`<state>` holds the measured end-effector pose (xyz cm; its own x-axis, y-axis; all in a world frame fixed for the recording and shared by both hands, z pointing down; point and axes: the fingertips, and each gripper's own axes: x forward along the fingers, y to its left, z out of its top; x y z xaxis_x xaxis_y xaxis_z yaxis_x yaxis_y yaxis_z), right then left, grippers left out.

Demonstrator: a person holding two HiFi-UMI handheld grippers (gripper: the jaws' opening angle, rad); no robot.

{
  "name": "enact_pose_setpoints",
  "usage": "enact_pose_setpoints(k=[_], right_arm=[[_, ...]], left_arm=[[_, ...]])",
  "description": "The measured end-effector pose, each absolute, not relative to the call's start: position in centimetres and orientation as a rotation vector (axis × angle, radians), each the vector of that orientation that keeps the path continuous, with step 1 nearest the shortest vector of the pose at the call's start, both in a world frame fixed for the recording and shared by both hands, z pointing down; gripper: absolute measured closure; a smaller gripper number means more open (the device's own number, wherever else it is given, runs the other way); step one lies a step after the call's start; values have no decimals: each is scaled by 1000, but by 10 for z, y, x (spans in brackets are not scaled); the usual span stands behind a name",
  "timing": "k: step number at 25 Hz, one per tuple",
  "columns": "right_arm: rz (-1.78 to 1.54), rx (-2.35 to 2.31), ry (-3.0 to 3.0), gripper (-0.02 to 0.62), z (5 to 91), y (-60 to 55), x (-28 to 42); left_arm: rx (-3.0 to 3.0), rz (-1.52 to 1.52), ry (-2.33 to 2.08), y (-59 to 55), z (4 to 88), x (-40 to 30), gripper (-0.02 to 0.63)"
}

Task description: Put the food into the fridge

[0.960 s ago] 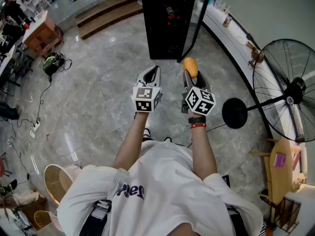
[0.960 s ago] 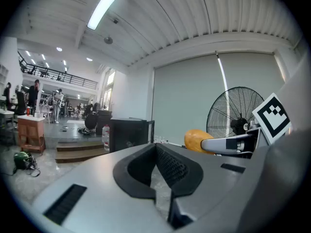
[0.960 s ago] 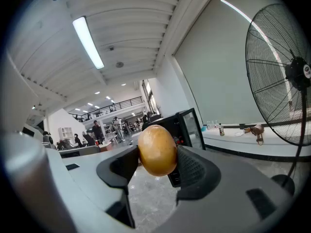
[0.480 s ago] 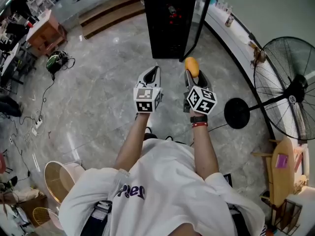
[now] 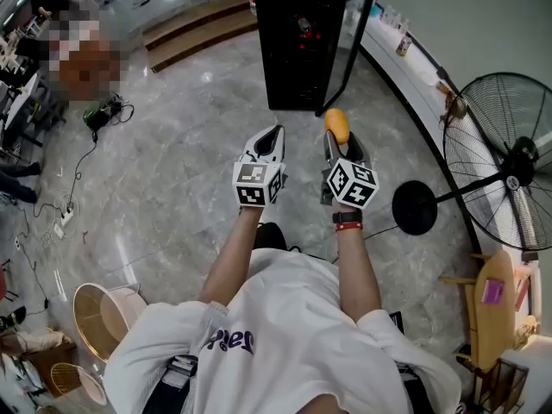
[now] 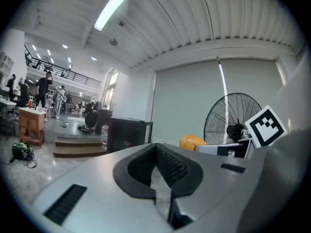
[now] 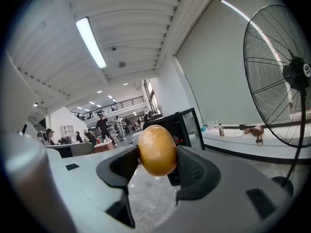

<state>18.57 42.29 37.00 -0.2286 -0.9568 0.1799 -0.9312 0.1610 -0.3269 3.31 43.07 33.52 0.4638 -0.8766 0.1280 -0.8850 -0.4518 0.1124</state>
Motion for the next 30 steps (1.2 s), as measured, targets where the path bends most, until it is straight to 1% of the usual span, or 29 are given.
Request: enact_pose_setpoints(k=[7, 13, 19, 24, 30], right_arm=[[-628, -1887, 2348, 333, 379, 404, 180], [-647, -1901, 2342, 333, 387, 358, 177], [-654, -1895, 2347, 333, 385, 295, 172], [-632, -1867, 2377, 333, 371, 224, 150], [-630, -1840, 2401, 333, 363, 150, 128]], left_arm=[[2505, 109, -1556, 415, 350, 26, 586], [2493, 93, -1543, 370, 362, 24, 586], [2479, 101, -1545, 309, 362, 18, 586], [2506, 84, -1559, 239, 344, 6, 586], [2515, 96, -1548, 172, 342, -3, 586]])
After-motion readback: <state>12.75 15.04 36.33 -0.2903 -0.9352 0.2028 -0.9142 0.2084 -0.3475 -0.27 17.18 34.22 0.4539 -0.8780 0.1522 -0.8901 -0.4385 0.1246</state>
